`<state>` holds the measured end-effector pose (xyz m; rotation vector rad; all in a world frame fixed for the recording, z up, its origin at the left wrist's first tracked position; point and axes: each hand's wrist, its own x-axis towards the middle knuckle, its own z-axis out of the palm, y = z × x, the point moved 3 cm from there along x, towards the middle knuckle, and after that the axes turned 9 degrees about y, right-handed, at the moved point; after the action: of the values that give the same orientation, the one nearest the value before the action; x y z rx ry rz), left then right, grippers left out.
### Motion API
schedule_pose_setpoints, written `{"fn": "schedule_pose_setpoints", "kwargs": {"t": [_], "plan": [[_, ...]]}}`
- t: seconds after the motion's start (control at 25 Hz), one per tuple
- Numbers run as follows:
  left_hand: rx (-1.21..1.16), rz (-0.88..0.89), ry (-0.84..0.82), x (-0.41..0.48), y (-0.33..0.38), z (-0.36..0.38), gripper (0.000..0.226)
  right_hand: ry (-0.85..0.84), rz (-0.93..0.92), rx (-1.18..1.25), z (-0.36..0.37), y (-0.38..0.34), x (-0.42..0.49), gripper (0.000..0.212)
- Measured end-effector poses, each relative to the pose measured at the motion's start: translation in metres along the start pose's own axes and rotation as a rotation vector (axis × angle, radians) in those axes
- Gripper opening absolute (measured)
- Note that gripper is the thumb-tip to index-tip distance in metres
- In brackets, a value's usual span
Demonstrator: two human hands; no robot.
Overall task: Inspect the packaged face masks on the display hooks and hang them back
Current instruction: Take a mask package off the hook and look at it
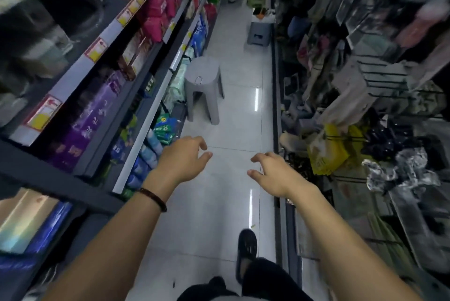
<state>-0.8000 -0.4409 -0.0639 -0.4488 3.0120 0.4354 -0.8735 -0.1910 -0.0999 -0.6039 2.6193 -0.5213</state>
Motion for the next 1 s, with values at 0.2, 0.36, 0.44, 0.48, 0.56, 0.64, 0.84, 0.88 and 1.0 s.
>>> {"fn": "schedule_pose_setpoints", "kwargs": {"t": [0.2, 0.36, 0.44, 0.48, 0.56, 0.64, 0.84, 0.88, 1.0], "plan": [[-0.065, 0.022, -0.033, 0.158, 0.011, -0.002, 0.036, 0.043, 0.03, 0.043, -0.05, 0.031, 0.144, 0.058], [-0.114, -0.028, -0.078, 0.273, 0.017, -0.019, 0.033, -0.047, 0.058, 0.05, -0.09, 0.045, 0.254, 0.059], [-0.086, -0.007, -0.019, 0.325, 0.02, -0.029, 0.033, -0.028, 0.063, 0.063, -0.113, 0.048, 0.306, 0.059], [-0.073, 0.01, 0.002, 0.352, 0.021, -0.033, 0.032, -0.015, 0.065, 0.069, -0.124, 0.048, 0.332, 0.059], [-0.063, 0.031, 0.006, 0.4, 0.022, -0.037, 0.032, 0.0, 0.065, 0.07, -0.14, 0.048, 0.377, 0.059], [-0.069, 0.045, -0.005, 0.45, 0.019, -0.039, 0.03, 0.002, 0.067, 0.052, -0.153, 0.047, 0.424, 0.061], [-0.129, 0.064, -0.059, 0.583, -0.007, -0.046, 0.03, 0.005, 0.125, 0.002, -0.194, 0.054, 0.543, 0.068], [-0.124, 0.078, -0.085, 0.611, -0.011, -0.051, 0.032, 0.005, 0.157, -0.002, -0.206, 0.056, 0.564, 0.069], [-0.096, 0.151, -0.104, 0.683, -0.012, -0.06, 0.034, 0.024, 0.223, 0.016, -0.243, 0.059, 0.608, 0.068]]}}
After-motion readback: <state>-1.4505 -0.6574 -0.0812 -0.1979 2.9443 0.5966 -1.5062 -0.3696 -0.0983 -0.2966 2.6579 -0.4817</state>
